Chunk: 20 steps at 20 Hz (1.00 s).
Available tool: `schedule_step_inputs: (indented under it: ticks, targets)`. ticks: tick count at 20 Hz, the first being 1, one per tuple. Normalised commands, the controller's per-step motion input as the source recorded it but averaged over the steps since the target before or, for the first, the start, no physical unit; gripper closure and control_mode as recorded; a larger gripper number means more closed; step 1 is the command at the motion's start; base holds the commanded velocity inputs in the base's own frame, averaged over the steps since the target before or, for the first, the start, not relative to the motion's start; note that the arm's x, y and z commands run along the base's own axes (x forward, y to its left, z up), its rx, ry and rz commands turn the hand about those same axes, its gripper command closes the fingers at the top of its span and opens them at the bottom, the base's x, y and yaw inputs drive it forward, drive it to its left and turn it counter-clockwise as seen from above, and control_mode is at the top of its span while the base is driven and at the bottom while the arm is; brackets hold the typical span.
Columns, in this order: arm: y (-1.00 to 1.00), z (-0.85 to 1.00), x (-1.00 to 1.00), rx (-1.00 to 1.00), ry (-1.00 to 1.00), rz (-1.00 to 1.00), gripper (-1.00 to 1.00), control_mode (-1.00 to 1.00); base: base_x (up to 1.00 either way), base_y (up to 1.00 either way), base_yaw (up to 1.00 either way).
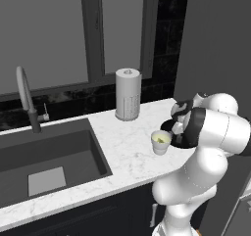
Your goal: Grab a lemon wedge from the fridge and one ice cube from the ice bowl, and put them in the glass of lemonade.
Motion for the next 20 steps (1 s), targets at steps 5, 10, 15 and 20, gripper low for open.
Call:
schedule_step_inputs:
  ticks: [5,10,15,20]
  targets:
    - [-0.03,0.00,0.33,0.00,0.00,0.14,-1.00,-1.00,0.00,0.00,0.00]
    - [-0.04,-0.23,0.24,0.00,0.01,0.11,-1.00,-1.00,0.00,0.00,0.00]
    - [0.00,-0.26,0.02,0.00,0.00,0.09,-1.00,-1.00,0.00,0.00,0.00]
    - [0.00,-0.11,-0.04,0.00,0.00,0.06,-1.00,-1.00,0.00,0.00,0.00]
